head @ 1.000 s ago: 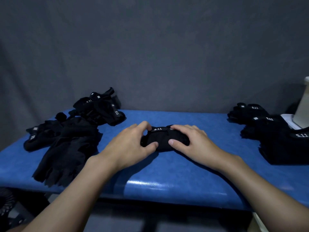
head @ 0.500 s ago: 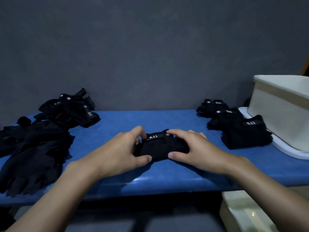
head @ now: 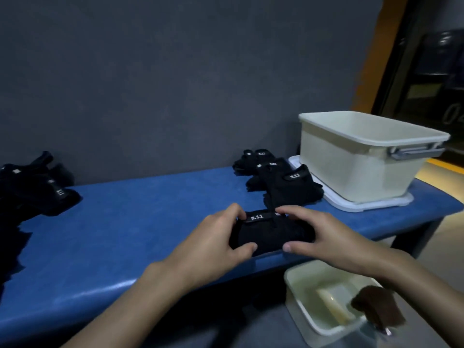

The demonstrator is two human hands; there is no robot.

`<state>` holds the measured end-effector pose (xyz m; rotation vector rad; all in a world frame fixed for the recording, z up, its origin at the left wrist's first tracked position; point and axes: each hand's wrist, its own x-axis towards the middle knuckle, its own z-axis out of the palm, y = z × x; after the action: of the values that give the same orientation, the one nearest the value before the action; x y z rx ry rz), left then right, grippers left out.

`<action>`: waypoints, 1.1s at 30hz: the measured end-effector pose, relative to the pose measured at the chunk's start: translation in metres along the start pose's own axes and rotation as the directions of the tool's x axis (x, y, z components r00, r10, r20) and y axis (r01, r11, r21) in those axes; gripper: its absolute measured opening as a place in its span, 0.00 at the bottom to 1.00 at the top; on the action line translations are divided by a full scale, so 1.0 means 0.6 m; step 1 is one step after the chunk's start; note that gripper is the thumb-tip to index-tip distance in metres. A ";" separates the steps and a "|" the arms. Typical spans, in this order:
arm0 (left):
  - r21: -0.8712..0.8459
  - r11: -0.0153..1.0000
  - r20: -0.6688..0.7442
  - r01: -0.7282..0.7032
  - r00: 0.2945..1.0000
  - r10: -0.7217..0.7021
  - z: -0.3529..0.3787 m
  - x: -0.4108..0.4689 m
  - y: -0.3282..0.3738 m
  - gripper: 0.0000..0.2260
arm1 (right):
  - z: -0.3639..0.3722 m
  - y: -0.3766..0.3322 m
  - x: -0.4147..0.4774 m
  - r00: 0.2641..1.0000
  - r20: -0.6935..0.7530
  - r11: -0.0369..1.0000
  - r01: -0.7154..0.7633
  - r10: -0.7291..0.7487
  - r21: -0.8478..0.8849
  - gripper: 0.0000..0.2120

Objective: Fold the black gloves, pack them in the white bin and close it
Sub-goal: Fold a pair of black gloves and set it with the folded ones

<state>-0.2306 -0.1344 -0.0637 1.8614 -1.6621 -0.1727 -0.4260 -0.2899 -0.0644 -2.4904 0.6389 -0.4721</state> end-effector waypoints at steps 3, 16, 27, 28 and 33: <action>0.011 0.999 -0.025 -0.047 0.999 0.047 0.038 0.026 0.031 0.18 | -0.030 0.039 -0.017 0.998 -0.032 0.997 -0.047 0.049 0.062 0.31; 0.147 0.986 -0.102 -0.080 0.990 0.096 0.115 0.085 0.077 0.26 | -0.068 0.117 -0.024 0.969 -0.238 0.995 -0.048 0.068 0.088 0.31; 0.081 0.997 -0.140 -0.021 0.990 0.032 0.125 0.093 0.078 0.26 | -0.062 0.124 -0.017 0.960 -0.272 0.998 -0.059 0.065 0.030 0.32; 0.067 0.997 -0.140 -0.025 0.990 0.034 0.125 0.092 0.076 0.27 | -0.063 0.125 -0.017 0.960 -0.274 0.998 -0.060 0.063 0.020 0.32; 0.026 0.999 -0.156 -0.040 0.987 0.044 0.124 0.088 0.076 0.28 | -0.067 0.124 -0.024 0.952 -0.299 0.998 -0.057 0.060 0.017 0.35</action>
<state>-0.2952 -0.2109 -0.0827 1.8064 -1.6001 0.0099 -0.4813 -0.3540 -0.0767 -2.4042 0.8226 -0.8383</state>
